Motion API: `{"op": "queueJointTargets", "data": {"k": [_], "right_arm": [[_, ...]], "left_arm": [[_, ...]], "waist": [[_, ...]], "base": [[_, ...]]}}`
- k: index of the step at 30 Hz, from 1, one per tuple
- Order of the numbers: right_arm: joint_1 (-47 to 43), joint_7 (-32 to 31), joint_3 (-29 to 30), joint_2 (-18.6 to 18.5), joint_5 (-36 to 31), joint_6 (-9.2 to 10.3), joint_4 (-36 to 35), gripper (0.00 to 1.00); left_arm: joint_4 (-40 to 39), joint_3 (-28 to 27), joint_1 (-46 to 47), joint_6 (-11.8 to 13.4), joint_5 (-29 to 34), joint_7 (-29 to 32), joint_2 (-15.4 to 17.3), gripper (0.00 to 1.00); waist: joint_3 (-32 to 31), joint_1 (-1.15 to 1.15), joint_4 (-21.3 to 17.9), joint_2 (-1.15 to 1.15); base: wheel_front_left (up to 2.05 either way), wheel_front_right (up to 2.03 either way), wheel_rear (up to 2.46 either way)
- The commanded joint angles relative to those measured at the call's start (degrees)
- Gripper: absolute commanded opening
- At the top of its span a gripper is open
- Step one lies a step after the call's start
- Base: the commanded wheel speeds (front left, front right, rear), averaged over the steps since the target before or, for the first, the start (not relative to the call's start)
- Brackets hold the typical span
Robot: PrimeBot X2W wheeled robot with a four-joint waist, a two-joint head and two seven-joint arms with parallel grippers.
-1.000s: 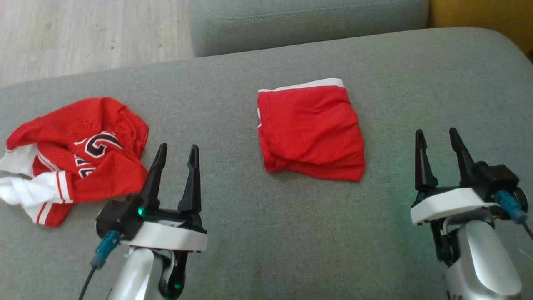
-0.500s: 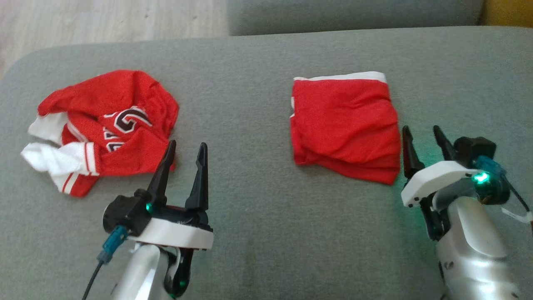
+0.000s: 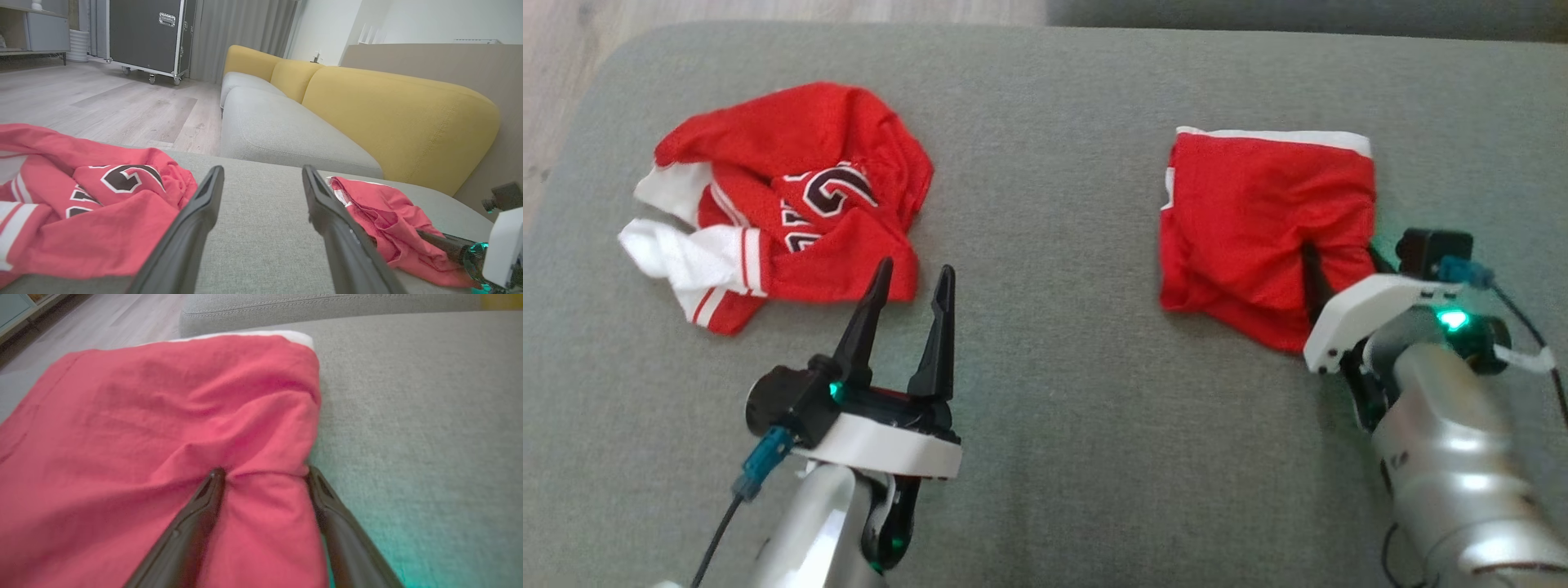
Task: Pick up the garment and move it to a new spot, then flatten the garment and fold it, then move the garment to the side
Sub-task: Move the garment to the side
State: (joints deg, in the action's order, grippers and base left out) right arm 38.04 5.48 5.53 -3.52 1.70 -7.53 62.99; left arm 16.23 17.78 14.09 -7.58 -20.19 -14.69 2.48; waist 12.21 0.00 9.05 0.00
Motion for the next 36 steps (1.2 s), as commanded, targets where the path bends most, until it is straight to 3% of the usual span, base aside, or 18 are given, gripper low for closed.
{"op": "queueJointTargets", "data": {"k": [1,2,3,4,5,13,21,28,36], "right_arm": [[1.52,-0.48,-1.03,0.64,-0.75,0.04,0.66,1.00],[1.91,-0.46,-0.87,0.64,-1.39,0.04,1.62,1.00],[2.23,-0.34,-0.67,0.64,-1.97,0.04,2.45,0.77],[2.51,-0.06,-0.53,0.64,-2.61,0.04,3.11,0.12],[2.76,0.35,-0.60,0.64,-3.51,0.04,3.60,0.00],[3.67,5.01,-2.13,-0.63,-10.00,0.04,4.95,0.00],[6.77,6.58,-10.64,-3.50,-11.64,0.04,6.83,0.00],[9.57,4.10,-21.05,-9.83,-8.07,0.04,9.51,0.00],[8.91,-2.80,-37.40,-21.58,1.27,0.04,10.59,0.00]], "left_arm": [[-1.98,-1.32,2.63,0.09,-0.30,-0.31,0.40,1.00],[-1.93,-1.25,2.73,0.09,-0.32,-0.31,0.40,1.00],[-1.88,-1.26,2.77,0.09,-0.34,-0.31,0.40,1.00],[-1.84,-1.27,2.76,0.09,-0.33,-0.31,0.40,1.00],[-1.82,-1.30,2.72,0.09,-0.33,-0.31,0.40,1.00],[-1.20,-2.38,2.09,0.09,-0.07,-0.31,0.40,1.00],[-1.93,-3.52,1.11,0.18,0.11,-0.31,0.40,1.00],[-2.37,-3.60,1.36,0.17,0.26,-0.31,0.40,1.00],[-2.61,-2.86,2.75,0.14,0.44,-0.31,0.40,1.00]], "waist": [[0.69,0.00,0.90,0.00],[0.78,0.00,1.16,0.00],[0.80,0.00,1.33,0.00],[0.78,0.00,1.45,0.00],[0.72,0.00,1.51,0.00],[-1.97,0.00,-0.35,0.00],[-3.74,0.00,-4.49,0.00],[-2.70,0.00,-5.81,0.00],[0.03,0.00,-4.99,0.00]], "base": [[0.00,0.00,0.00],[0.00,0.00,0.00],[0.00,0.00,0.00],[0.00,0.00,0.00],[0.00,0.00,0.00],[0.00,0.00,0.00],[0.00,0.00,0.00],[0.00,0.00,0.00],[0.00,0.00,0.00]]}}
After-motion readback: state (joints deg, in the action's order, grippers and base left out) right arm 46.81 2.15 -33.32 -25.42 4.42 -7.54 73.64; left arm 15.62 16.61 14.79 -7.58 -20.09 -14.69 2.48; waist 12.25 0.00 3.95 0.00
